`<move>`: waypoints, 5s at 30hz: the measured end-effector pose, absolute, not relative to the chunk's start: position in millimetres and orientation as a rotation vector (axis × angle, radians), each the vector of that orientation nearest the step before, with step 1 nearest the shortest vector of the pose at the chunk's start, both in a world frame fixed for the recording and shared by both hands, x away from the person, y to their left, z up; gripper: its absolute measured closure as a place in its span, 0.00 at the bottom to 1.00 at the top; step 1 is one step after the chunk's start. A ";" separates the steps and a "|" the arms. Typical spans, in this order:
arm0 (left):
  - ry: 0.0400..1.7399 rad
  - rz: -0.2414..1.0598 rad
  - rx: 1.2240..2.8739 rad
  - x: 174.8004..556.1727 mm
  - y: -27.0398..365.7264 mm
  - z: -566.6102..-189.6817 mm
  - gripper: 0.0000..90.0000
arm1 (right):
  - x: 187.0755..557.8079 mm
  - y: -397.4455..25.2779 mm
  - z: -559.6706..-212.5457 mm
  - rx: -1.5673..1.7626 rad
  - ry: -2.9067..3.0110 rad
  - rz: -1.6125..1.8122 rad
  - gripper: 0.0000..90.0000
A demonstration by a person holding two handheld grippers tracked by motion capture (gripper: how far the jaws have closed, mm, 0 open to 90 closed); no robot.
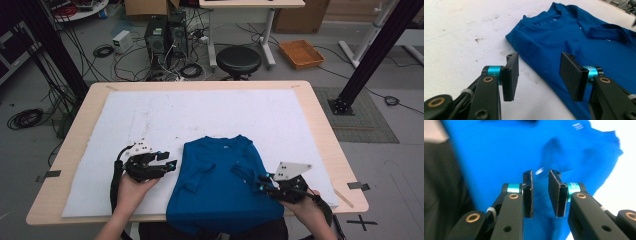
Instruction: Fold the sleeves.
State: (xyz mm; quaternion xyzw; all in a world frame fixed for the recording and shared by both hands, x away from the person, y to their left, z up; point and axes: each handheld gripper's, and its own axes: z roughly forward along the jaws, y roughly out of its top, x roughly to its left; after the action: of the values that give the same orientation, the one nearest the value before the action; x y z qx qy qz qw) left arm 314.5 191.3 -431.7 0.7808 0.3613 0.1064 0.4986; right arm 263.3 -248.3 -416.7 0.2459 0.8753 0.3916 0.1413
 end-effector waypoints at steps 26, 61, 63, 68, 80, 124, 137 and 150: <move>0.873 0.250 1.896 314.5 188.1 -433.0 0.54 | 285.3 -218.9 -415.1 0.886 2.466 1.139 0.87; 0.734 0.206 2.036 288.5 139.5 -426.3 0.55 | 304.2 -213.0 -404.9 0.824 2.438 1.218 0.71; 0.713 0.221 2.058 278.5 131.5 -427.2 0.57 | 308.6 -209.9 -404.8 0.824 2.432 1.224 0.71; 0.672 0.315 2.158 262.3 112.8 -433.6 0.63 | 312.5 -209.6 -408.4 0.860 2.432 1.226 0.71; 0.681 0.311 2.157 259.3 113.1 -439.0 0.97 | 308.7 -220.4 -407.0 0.869 2.398 1.234 0.72; 0.689 0.354 1.998 269.3 138.2 -423.9 0.62 | 312.6 -249.2 -404.0 0.955 2.314 1.238 0.72; 0.703 0.430 1.803 313.9 178.9 -405.1 0.56 | 317.9 -261.1 -405.8 0.994 2.287 1.237 0.70; 0.728 0.529 1.781 320.7 193.1 -407.7 0.53 | 325.2 -272.8 -404.2 1.053 2.245 1.245 0.65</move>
State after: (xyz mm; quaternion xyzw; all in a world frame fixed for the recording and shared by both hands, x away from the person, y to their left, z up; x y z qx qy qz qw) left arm 320.7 193.1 -407.7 0.7498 0.3066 0.2226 0.5424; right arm 325.2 -272.8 -404.2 0.3733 0.7954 0.4413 0.1823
